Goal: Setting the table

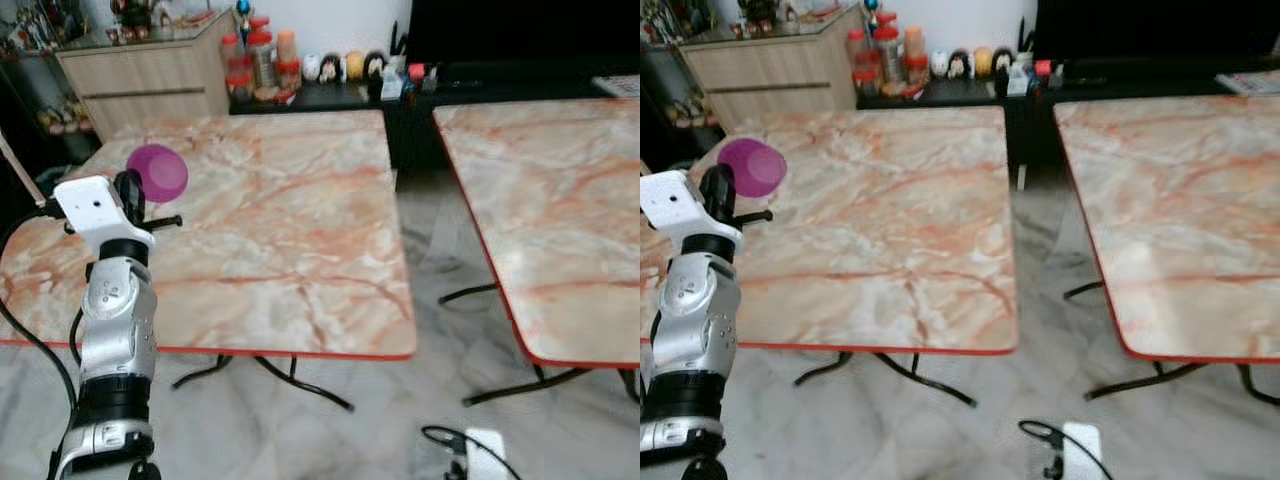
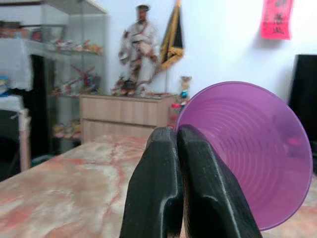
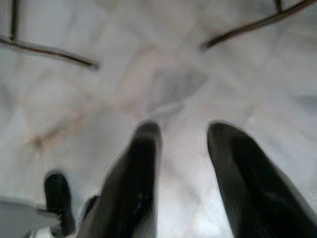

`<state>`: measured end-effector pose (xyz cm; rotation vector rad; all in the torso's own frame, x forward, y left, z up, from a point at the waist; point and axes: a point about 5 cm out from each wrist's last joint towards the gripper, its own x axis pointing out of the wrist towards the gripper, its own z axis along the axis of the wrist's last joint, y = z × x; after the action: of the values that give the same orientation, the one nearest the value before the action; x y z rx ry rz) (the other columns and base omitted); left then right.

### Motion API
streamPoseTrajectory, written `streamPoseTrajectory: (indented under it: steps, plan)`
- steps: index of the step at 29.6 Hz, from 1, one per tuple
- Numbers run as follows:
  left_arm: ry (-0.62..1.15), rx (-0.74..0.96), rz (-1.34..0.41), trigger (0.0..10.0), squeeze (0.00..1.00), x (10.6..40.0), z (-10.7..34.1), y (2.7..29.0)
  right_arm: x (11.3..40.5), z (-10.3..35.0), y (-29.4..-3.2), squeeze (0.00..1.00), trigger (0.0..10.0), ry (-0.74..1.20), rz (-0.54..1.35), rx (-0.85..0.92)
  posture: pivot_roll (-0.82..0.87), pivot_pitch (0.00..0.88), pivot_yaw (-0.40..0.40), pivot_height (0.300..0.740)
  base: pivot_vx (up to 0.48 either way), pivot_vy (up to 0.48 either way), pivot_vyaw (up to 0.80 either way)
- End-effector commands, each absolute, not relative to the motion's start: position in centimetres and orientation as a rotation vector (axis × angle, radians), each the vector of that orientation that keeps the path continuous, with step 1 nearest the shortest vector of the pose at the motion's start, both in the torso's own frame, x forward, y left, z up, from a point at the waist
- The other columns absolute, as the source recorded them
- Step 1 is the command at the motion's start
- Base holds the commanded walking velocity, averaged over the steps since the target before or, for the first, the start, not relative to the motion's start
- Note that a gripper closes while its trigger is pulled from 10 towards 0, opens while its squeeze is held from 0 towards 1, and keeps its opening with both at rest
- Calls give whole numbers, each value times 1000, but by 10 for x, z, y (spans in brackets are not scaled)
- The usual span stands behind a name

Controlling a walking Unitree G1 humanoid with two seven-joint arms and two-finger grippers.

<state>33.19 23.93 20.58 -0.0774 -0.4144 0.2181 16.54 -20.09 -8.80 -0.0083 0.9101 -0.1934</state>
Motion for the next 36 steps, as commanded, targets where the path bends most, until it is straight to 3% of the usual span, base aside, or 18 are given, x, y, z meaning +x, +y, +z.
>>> streamPoseTrajectory:
  steps: [1, 36]
  plan:
    - [-423, -70, 222, 10000, 0, 332, 209, 241, 168, -88, -192, 0, 10000, 899, -167, -1, 42, 0, 71, 740, 0, -379, 650]
    - [-406, -66, 103, 10000, 0, 334, 204, 213, 171, -86, -194, 0, 10000, 885, -181, 6, 26, 0, 67, 740, 0, -373, 0]
